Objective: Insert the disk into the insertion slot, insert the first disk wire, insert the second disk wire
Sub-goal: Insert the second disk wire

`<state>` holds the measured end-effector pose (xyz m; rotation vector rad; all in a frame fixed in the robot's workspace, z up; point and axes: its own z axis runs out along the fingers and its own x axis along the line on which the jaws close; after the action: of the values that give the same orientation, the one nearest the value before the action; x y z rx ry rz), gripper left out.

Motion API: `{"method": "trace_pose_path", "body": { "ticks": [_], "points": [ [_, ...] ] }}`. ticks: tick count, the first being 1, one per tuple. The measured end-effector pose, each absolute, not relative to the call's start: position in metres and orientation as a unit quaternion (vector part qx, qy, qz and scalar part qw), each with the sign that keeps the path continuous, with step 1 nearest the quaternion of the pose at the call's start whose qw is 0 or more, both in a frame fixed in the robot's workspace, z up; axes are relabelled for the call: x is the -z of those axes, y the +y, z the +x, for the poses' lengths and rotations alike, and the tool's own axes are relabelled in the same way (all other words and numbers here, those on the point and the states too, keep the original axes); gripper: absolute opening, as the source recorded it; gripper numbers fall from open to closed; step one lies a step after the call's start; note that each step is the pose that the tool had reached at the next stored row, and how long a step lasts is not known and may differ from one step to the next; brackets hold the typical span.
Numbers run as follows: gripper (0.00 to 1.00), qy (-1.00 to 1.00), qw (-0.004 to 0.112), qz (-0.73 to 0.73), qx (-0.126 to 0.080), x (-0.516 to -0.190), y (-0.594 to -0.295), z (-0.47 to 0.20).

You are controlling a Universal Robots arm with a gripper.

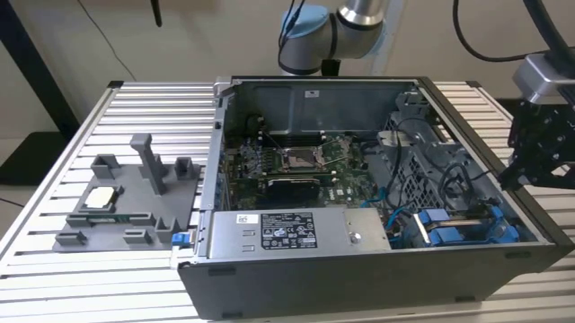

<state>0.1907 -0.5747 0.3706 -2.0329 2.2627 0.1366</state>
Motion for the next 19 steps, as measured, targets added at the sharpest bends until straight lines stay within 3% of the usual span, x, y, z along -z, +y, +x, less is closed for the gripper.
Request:
{"method": "trace_pose_path", "body": {
  "ticks": [13, 19],
  "points": [
    [0.16, 0.742, 0.045, -0.667, -0.048, -0.381, -0.565, 0.166],
    [0.16, 0.743, 0.034, -0.666, -0.057, -0.382, -0.560, 0.149]
  ]
}}
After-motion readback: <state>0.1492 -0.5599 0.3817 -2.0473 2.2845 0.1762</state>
